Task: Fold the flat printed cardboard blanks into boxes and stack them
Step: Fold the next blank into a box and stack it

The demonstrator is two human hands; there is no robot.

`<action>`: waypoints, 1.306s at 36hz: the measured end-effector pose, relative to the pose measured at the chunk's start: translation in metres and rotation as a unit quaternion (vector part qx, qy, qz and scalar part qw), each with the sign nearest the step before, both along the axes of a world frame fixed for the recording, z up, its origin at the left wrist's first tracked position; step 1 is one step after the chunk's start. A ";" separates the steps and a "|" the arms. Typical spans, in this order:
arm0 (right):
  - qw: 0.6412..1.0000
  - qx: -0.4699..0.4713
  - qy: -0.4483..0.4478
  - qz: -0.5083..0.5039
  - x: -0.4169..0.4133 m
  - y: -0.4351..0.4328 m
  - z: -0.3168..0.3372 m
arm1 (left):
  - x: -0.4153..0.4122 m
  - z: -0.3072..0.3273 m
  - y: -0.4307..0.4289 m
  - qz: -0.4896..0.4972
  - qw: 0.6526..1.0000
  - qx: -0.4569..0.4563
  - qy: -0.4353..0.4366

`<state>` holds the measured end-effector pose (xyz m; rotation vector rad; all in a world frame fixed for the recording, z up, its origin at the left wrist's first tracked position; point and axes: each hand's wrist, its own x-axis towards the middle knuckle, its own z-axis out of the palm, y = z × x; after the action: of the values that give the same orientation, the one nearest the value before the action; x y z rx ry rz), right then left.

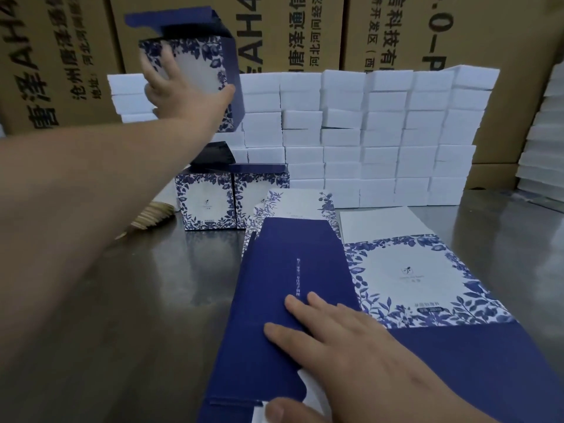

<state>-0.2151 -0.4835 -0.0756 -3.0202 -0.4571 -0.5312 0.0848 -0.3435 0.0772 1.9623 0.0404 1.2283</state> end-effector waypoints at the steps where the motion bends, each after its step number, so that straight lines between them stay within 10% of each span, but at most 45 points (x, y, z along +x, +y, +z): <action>1: 1.000 0.006 -0.023 -0.005 0.003 0.000 -0.003 | 0.007 -0.001 0.005 0.007 1.000 0.001 0.009; 21: 0.996 -0.023 -0.085 0.003 0.007 0.002 -0.011 | 0.034 -0.094 0.021 0.003 0.966 0.213 0.149; 30: 0.996 -0.066 -0.058 -0.003 0.011 -0.002 -0.016 | 0.034 -0.101 0.028 -0.009 0.877 0.453 0.162; 47: 1.000 -0.019 -0.005 -0.020 0.001 0.001 0.000 | 0.006 -0.105 0.016 -0.085 0.914 0.330 0.219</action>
<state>-0.2138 -0.4829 -0.0760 -3.0701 -0.4111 -0.5463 0.0907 -0.3274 -0.0282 2.7313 -0.3561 0.7043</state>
